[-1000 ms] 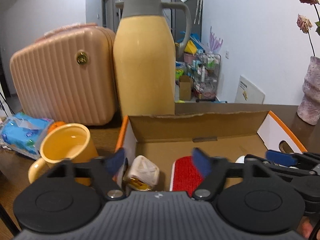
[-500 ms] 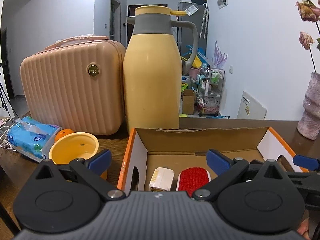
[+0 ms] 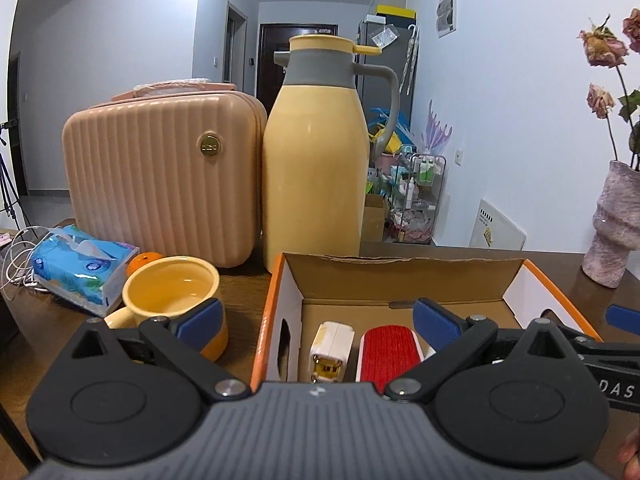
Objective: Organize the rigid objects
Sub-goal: 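Move the right tool to the purple cap while the left tool moves toward the white caps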
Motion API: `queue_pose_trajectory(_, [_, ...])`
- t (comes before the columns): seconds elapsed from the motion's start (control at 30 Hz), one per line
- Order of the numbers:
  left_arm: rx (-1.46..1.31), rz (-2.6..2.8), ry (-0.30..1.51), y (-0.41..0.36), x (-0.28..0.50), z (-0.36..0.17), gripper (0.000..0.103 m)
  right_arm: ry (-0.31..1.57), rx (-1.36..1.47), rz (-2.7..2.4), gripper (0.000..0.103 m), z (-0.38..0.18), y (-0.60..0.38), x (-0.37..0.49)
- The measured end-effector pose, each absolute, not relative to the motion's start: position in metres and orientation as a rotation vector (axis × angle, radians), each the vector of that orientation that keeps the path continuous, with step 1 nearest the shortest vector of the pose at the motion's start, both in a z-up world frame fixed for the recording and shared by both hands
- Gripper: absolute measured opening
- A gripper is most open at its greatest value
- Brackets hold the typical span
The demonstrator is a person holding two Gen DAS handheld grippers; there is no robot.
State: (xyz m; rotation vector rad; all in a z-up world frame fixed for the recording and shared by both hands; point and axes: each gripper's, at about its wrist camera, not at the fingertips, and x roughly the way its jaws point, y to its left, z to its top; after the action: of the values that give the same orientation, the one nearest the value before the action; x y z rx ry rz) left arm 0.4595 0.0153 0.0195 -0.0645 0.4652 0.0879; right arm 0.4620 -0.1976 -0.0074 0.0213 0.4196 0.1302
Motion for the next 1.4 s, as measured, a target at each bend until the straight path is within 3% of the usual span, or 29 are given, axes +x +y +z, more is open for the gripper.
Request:
queue_pose_trajectory(0.63, [-0.044, 0.072, 0.370, 0.031, 0.378, 0.018, 0.103, 0.307, -0.034, 0.179, 0.103, -0.008, -0.194, 0.377])
queue_pose_trajectory(1.4, [-0.065, 0.092, 0.429, 0.052, 0.308, -0.004, 0.103, 0.319, -0.032, 0.193, 0.103, -0.030, -0.190, 0.300])
